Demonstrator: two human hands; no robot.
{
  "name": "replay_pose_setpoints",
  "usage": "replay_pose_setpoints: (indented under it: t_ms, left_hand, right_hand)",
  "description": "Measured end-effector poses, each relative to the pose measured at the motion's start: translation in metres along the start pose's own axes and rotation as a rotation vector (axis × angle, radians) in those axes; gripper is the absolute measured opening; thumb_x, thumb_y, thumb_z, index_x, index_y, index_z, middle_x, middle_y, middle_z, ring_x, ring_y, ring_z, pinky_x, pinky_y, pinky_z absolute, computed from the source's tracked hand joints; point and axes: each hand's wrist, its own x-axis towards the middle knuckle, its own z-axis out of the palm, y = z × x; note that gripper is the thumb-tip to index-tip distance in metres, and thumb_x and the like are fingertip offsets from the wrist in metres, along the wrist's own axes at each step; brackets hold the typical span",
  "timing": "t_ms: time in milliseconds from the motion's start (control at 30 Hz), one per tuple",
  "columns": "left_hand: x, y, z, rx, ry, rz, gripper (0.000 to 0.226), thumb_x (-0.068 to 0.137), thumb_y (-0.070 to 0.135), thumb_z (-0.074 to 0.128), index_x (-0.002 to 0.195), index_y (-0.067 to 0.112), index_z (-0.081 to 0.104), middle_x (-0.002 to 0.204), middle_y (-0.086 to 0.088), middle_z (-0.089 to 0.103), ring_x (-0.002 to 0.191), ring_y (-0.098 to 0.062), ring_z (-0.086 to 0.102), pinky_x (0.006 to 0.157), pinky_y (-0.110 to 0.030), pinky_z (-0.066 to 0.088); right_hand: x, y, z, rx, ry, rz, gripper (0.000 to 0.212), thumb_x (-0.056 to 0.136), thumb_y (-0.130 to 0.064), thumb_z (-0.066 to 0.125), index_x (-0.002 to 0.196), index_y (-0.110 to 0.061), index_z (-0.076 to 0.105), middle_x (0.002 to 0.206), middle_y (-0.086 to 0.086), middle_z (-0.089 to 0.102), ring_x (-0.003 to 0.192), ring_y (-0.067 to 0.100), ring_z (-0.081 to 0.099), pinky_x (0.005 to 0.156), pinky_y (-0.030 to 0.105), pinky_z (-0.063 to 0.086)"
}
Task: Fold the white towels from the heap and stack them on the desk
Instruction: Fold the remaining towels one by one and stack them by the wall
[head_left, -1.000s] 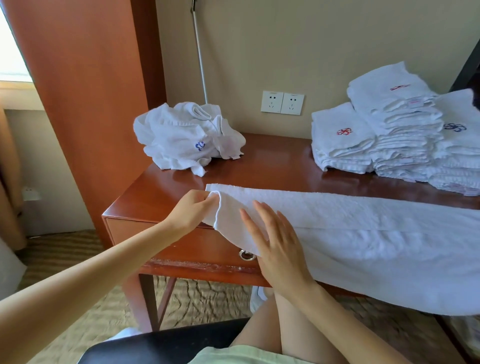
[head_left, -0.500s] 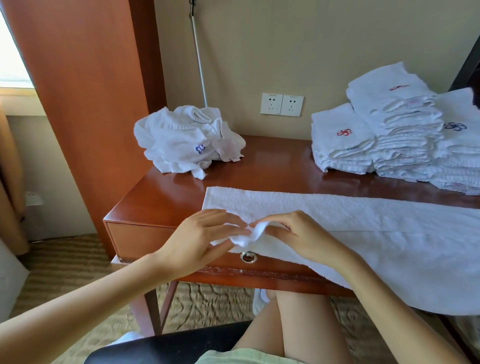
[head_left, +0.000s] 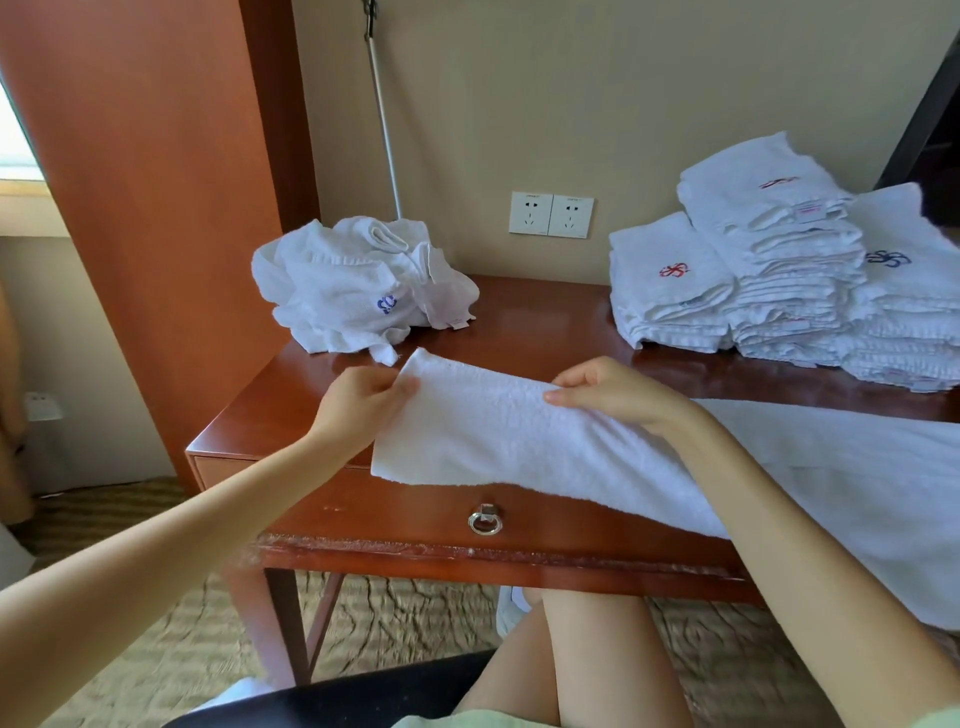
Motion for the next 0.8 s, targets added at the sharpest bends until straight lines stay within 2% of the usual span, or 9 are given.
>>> replay_pose_setpoints:
  t_ms: [67,133,200,333,433,533,667,733,800]
  left_hand:
    - [0.015,-0.003,0.002,0.112,0.039,0.0,0.017,0.092,0.03,0.059,0.085,0.017,0.067,0.086,-0.003,0.069,0.079,-0.024,0.065,0.065,-0.036,0.05]
    - [0.025,-0.008,0.004,0.271,0.073,-0.012,0.014,0.091,0.031,0.06,0.081,0.021,0.061,0.083,0.004,0.063,0.076,-0.019,0.058,0.058,-0.029,0.039]
    - [0.032,-0.015,0.007,0.425,0.065,-0.028,0.013,0.09,0.033,0.059,0.087,0.021,0.061,0.086,0.005,0.062,0.081,-0.019,0.057,0.063,-0.029,0.039]
    - [0.035,-0.019,0.014,0.571,0.06,0.034,0.024,0.089,0.034,0.06,0.107,0.018,0.058,0.104,0.0,0.06,0.098,-0.024,0.057,0.078,-0.036,0.043]
    - [0.035,-0.009,0.018,0.676,0.058,0.197,0.048,0.087,0.022,0.064,0.131,0.022,0.048,0.128,-0.006,0.048,0.121,-0.028,0.046,0.1,-0.043,0.035]
    - [0.033,0.015,0.033,0.837,-0.042,0.368,0.058,0.086,0.02,0.063,0.14,0.025,0.041,0.14,-0.004,0.037,0.131,-0.026,0.037,0.112,-0.042,0.024]
    - [0.015,0.053,0.085,0.725,-0.188,0.706,0.043,0.091,0.026,0.06,0.133,0.025,0.053,0.137,0.001,0.046,0.127,-0.023,0.044,0.11,-0.036,0.027]
    - [0.001,0.067,0.12,0.674,-0.256,0.93,0.037,0.091,0.024,0.058,0.128,0.026,0.058,0.133,0.0,0.052,0.121,-0.025,0.052,0.106,-0.038,0.035]
    - [-0.011,0.081,0.155,0.646,-0.282,1.123,0.034,0.09,0.026,0.053,0.122,0.025,0.062,0.125,-0.002,0.059,0.108,-0.025,0.061,0.094,-0.037,0.048]
  right_hand:
    - [0.019,-0.001,0.002,0.007,0.017,0.054,0.023,0.09,-0.034,0.066,0.093,-0.012,0.074,0.08,0.005,0.054,0.077,0.017,0.047,0.071,0.027,0.036]
    - [0.034,0.002,0.007,0.022,0.028,0.101,0.021,0.09,-0.033,0.067,0.102,-0.018,0.073,0.092,-0.004,0.062,0.09,0.01,0.054,0.075,0.02,0.038]
    - [0.045,0.008,0.015,0.01,0.039,0.123,0.023,0.088,-0.03,0.068,0.106,-0.015,0.072,0.104,-0.005,0.066,0.102,0.008,0.057,0.081,0.019,0.041]
    - [0.05,0.016,0.026,-0.077,0.153,0.146,0.021,0.081,-0.036,0.075,0.092,-0.018,0.072,0.091,-0.008,0.066,0.087,0.009,0.06,0.073,0.022,0.046]
    - [0.038,0.016,0.021,-0.2,0.192,0.176,0.026,0.074,-0.047,0.077,0.084,-0.025,0.068,0.09,-0.012,0.066,0.086,0.009,0.062,0.078,0.029,0.051]
    - [0.014,0.02,0.008,-0.231,0.167,0.184,0.024,0.073,-0.047,0.077,0.083,-0.027,0.068,0.089,-0.013,0.066,0.088,0.013,0.064,0.078,0.031,0.052]
    - [-0.032,0.041,-0.007,-0.13,0.208,0.149,0.02,0.074,-0.036,0.079,0.087,-0.024,0.069,0.081,-0.007,0.069,0.07,0.013,0.065,0.066,0.032,0.051]
    - [-0.056,0.06,-0.016,-0.079,0.29,0.127,0.016,0.074,-0.033,0.08,0.086,-0.027,0.071,0.077,-0.007,0.069,0.07,0.009,0.064,0.073,0.034,0.053]
    - [-0.08,0.08,-0.029,-0.038,0.357,0.137,0.015,0.075,-0.028,0.079,0.087,-0.028,0.071,0.079,-0.005,0.07,0.076,0.01,0.066,0.08,0.035,0.054]
